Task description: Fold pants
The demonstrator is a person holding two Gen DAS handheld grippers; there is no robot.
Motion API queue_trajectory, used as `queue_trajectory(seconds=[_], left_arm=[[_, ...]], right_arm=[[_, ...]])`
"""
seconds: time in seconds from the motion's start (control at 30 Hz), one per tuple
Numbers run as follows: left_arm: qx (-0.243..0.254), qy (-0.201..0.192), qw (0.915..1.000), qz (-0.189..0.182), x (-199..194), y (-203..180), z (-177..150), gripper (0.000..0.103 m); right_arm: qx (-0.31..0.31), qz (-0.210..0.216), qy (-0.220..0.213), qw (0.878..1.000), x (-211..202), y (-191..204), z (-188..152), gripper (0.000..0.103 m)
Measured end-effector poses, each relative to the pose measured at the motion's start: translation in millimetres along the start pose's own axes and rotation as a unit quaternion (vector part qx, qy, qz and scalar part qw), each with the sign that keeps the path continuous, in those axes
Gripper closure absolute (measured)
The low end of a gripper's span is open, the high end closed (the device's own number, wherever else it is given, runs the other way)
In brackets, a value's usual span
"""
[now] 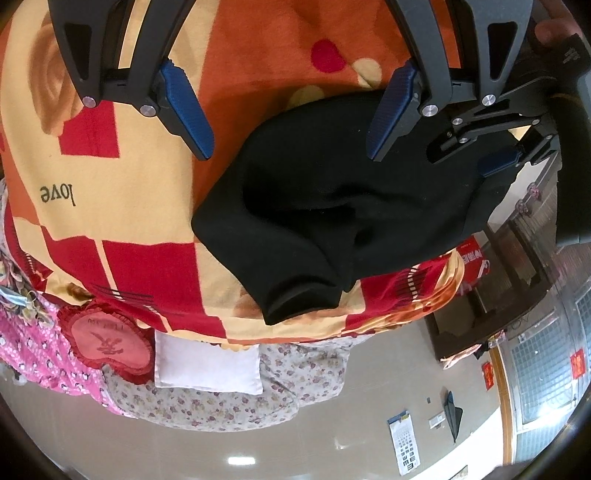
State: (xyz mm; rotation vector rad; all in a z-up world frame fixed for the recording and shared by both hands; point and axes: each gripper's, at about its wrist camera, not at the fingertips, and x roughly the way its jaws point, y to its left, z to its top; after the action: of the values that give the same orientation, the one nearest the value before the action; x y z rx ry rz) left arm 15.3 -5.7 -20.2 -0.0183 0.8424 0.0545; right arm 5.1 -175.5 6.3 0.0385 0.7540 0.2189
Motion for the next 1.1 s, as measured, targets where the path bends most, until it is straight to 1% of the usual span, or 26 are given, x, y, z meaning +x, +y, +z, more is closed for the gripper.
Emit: queue_trajectory(seconds=[0.3, 0.43, 0.57, 0.67, 0.77, 0.87, 0.9, 0.93, 0.97, 1.1], left_arm=[[-0.015, 0.003, 0.9998, -0.009, -1.3, 10.3, -0.4, 0.024], [-0.022, 0.004, 0.9997, -0.008, -2.5, 18.4, 1.0, 0.024], [-0.030, 0.004, 0.9995, -0.001, -2.3, 27.8, 2.1, 0.024], [-0.033, 0.016, 0.9993, 0.005, 4.1, 32.3, 3.6, 0.024], [-0.034, 0.019, 0.9992, 0.005, 6.3, 35.2, 3.5, 0.024], [-0.032, 0.022, 0.9992, 0.005, 5.3, 41.0, 2.2, 0.024], [-0.033, 0.021, 0.9992, 0.008, 3.3, 45.4, 1.4, 0.024], [-0.033, 0.021, 0.9992, 0.008, 1.6, 48.4, 0.8, 0.024], [-0.035, 0.021, 0.9992, 0.007, -0.3, 52.9, 0.2, 0.024], [-0.051, 0.014, 0.9986, 0.003, -12.7, 81.7, -1.7, 0.024]], right_arm=[[-0.002, -0.003, 0.003, 1.000, 3.3, -0.1, 0.6, 0.020], [0.000, 0.000, 0.007, 1.000, 11.0, -1.1, 6.0, 0.020], [-0.005, -0.002, 0.011, 1.000, 25.0, -0.7, 19.8, 0.021], [-0.012, -0.008, 0.017, 1.000, 38.9, -1.4, 31.1, 0.022], [-0.015, -0.014, 0.019, 1.000, 49.4, -4.1, 41.9, 0.023], [-0.037, -0.025, 0.027, 0.999, 64.1, -1.3, 53.7, 0.023], [-0.050, -0.031, 0.027, 0.998, 68.8, 0.1, 58.3, 0.025], [-0.060, -0.044, 0.024, 0.997, 72.3, -0.9, 63.3, 0.029], [-0.061, -0.053, 0.023, 0.996, 74.1, -3.5, 67.2, 0.030], [-0.029, -0.052, 0.014, 0.998, 80.4, -29.8, 91.2, 0.030]])
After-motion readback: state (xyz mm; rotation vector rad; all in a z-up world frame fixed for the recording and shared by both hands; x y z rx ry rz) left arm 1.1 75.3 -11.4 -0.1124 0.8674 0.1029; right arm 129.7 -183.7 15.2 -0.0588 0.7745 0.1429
